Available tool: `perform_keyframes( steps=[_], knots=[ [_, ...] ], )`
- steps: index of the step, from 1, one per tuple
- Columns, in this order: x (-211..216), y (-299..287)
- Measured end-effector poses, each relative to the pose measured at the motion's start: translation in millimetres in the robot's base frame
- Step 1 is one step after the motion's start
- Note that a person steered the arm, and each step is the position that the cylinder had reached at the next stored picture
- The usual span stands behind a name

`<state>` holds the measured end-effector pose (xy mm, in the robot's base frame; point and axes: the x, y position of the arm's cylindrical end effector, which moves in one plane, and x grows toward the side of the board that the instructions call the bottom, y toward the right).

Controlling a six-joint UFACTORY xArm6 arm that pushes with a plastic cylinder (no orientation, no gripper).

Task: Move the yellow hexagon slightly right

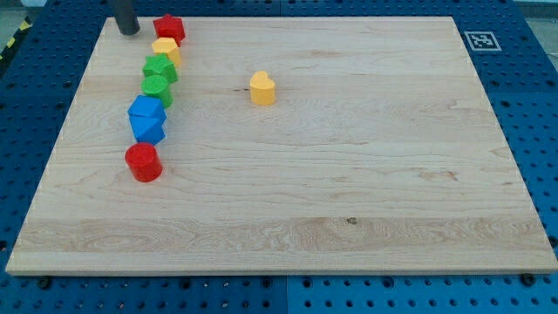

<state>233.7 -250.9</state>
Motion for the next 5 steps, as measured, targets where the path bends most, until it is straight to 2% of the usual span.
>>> perform_keyframes(
  steps=[1,3,4,5],
  knots=[
    [25,1],
    [29,31],
    [53,37],
    [58,42]
  ],
)
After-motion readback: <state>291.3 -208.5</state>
